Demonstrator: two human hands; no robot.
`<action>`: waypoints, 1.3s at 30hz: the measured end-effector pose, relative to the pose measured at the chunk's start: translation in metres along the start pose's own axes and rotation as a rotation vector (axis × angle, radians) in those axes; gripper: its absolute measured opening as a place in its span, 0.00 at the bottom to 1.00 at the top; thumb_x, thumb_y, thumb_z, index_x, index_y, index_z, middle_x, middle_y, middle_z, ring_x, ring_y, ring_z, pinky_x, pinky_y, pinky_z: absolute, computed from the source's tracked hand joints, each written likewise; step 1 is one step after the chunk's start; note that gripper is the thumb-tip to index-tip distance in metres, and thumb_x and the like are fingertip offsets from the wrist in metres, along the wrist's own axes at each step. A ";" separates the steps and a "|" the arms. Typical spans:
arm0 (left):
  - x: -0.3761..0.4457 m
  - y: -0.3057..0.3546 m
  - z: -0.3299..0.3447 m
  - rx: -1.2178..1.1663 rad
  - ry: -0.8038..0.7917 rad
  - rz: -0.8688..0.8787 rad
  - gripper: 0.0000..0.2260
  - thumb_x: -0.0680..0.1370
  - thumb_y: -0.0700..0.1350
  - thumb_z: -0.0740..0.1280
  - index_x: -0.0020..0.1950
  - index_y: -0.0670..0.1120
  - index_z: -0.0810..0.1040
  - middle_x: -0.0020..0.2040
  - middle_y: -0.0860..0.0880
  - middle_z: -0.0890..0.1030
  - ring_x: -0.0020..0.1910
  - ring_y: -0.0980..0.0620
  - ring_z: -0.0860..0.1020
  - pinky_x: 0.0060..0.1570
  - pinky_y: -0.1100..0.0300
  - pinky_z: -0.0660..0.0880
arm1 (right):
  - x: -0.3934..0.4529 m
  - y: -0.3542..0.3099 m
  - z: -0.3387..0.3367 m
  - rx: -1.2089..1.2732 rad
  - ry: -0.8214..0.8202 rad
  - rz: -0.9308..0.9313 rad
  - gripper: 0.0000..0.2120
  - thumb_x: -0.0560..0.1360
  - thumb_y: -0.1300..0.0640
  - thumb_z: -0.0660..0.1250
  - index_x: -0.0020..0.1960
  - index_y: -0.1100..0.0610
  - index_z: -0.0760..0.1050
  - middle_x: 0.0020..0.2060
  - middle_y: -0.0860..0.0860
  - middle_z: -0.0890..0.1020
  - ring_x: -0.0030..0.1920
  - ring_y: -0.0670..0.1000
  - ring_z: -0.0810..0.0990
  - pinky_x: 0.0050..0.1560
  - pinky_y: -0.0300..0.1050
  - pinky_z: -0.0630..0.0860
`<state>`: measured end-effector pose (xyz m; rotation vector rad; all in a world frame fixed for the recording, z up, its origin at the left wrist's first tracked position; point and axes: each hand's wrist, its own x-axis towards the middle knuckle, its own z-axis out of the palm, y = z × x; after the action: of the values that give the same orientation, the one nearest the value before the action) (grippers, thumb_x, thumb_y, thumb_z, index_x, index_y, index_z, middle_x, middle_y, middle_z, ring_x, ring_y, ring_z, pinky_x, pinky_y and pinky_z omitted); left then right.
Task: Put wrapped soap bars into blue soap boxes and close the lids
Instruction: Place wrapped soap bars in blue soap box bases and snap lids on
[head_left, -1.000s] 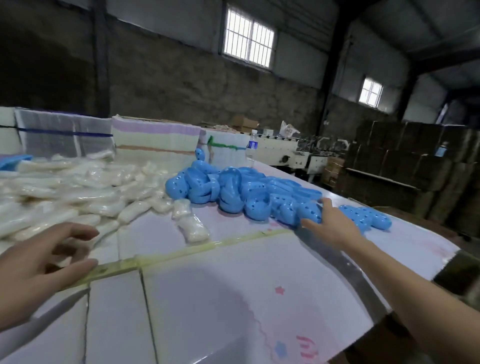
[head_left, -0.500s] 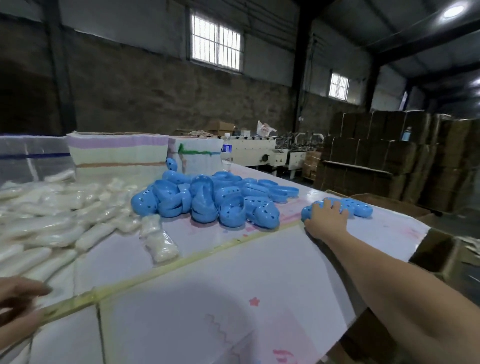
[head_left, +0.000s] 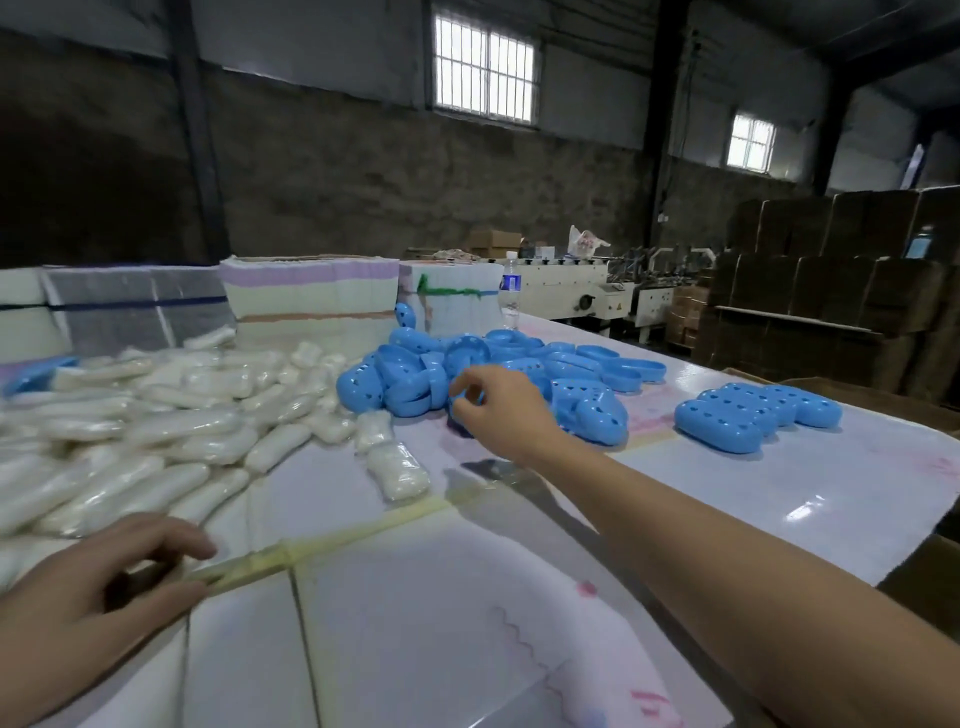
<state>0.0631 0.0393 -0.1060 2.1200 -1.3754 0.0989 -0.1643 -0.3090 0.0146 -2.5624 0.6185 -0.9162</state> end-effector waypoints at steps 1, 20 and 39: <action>-0.006 0.028 -0.010 -0.015 0.044 0.005 0.25 0.74 0.64 0.71 0.67 0.52 0.77 0.60 0.59 0.80 0.57 0.62 0.80 0.49 0.69 0.77 | -0.002 -0.022 0.010 0.060 -0.027 -0.043 0.09 0.74 0.53 0.65 0.53 0.49 0.80 0.43 0.44 0.79 0.46 0.48 0.77 0.49 0.48 0.76; -0.007 0.108 -0.042 -0.088 0.169 -0.256 0.10 0.76 0.40 0.66 0.47 0.54 0.83 0.44 0.54 0.85 0.44 0.57 0.82 0.51 0.54 0.79 | -0.044 -0.144 0.110 0.618 -0.474 -0.258 0.12 0.71 0.61 0.66 0.48 0.46 0.79 0.28 0.39 0.76 0.30 0.40 0.72 0.33 0.33 0.70; -0.043 0.002 -0.135 0.483 0.364 -1.004 0.24 0.81 0.59 0.57 0.75 0.50 0.63 0.74 0.42 0.66 0.69 0.34 0.67 0.63 0.42 0.67 | -0.059 -0.158 0.100 0.557 -0.555 -0.363 0.12 0.74 0.63 0.68 0.51 0.48 0.81 0.41 0.56 0.81 0.35 0.43 0.73 0.37 0.32 0.70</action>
<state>0.0764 0.1435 -0.0108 2.7587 0.0200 0.4067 -0.0950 -0.1284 -0.0167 -2.2694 -0.2400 -0.3528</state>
